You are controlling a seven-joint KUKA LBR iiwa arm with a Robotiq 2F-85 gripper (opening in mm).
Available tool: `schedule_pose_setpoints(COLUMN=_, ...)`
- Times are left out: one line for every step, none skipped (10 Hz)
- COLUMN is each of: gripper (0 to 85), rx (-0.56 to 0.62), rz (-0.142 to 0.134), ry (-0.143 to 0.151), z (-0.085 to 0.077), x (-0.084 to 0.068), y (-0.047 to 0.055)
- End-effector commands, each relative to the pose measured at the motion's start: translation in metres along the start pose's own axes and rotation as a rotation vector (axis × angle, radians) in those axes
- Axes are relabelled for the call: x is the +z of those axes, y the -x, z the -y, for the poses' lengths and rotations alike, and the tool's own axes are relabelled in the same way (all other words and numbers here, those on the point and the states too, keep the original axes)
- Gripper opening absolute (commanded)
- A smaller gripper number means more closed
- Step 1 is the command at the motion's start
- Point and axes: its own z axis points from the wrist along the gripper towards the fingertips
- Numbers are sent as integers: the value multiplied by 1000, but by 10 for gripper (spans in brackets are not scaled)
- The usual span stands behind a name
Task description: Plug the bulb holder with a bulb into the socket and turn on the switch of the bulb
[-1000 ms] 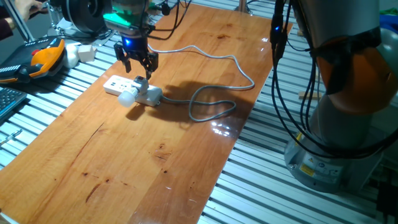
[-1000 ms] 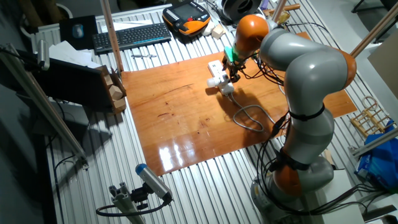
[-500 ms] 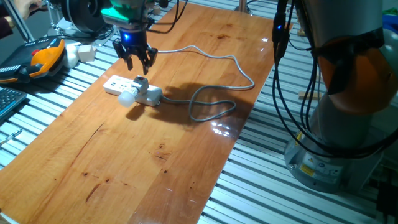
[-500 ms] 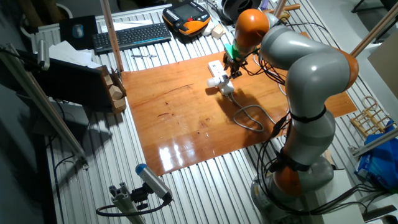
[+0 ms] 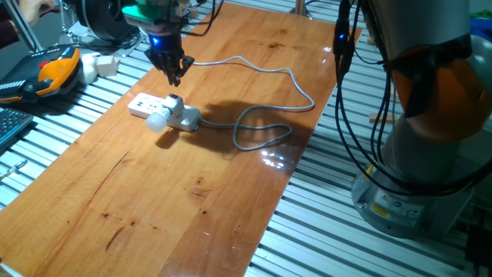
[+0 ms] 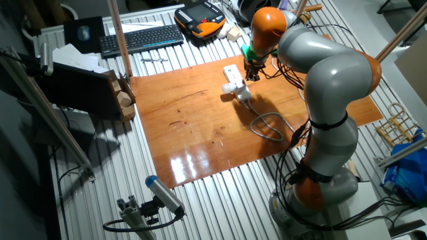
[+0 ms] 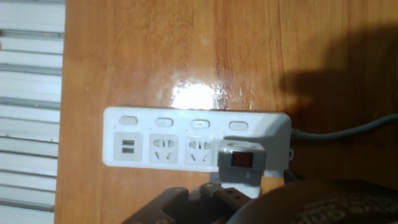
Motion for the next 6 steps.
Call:
schedule_pose_setpoints(gripper=0, rx=4, rz=-12, ry=3, z=2, x=2, y=3)
schedule_pose_setpoints(gripper=0, rx=-13, rz=-17, ry=11, z=3, x=4, y=6)
schedule_pose_setpoints(gripper=0, rx=-37, rz=-14, ry=15, z=5, x=8, y=8)
schedule_pose_setpoints(gripper=0, rx=-52, rz=-18, ry=25, z=6, x=14, y=10)
schedule_pose_setpoints(gripper=0, rx=-58, rz=-24, ry=33, z=6, x=21, y=11)
schedule_pose_setpoints(gripper=0, rx=-59, rz=-28, ry=34, z=6, x=28, y=12)
